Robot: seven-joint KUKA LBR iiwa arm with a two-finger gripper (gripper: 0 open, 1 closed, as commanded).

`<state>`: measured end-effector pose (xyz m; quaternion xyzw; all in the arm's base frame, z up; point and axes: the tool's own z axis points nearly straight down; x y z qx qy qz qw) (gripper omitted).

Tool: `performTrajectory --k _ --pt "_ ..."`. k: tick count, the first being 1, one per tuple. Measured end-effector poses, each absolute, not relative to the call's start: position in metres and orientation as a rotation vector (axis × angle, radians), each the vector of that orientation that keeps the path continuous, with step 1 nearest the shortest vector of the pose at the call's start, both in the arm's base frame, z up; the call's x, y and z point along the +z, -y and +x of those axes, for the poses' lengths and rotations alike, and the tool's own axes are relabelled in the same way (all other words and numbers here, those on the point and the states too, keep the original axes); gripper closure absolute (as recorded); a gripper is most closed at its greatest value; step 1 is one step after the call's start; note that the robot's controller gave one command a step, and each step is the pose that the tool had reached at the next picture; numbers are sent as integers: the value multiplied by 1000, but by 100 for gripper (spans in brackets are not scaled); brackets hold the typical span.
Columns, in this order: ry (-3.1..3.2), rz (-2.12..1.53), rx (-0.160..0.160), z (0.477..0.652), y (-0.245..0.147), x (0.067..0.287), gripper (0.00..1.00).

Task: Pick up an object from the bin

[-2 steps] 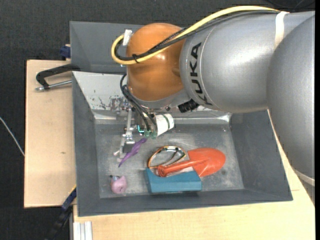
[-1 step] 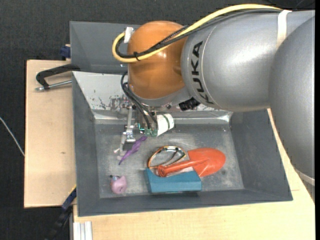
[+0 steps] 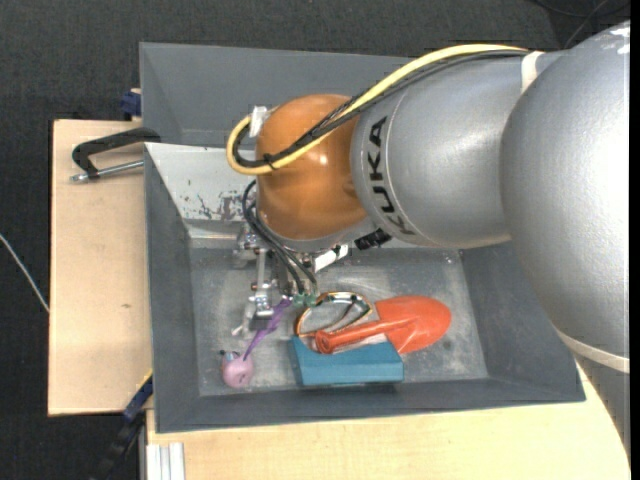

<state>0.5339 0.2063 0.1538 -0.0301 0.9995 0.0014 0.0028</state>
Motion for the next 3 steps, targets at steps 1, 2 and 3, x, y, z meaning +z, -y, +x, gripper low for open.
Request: performTrajectory --k 1,2,3 --pt "-3123 -198 10 505 -170 91 0" --pt "-3135 -152 11 521 -151 80 0" --pt "-3076 -635 -2 497 -152 75 100"
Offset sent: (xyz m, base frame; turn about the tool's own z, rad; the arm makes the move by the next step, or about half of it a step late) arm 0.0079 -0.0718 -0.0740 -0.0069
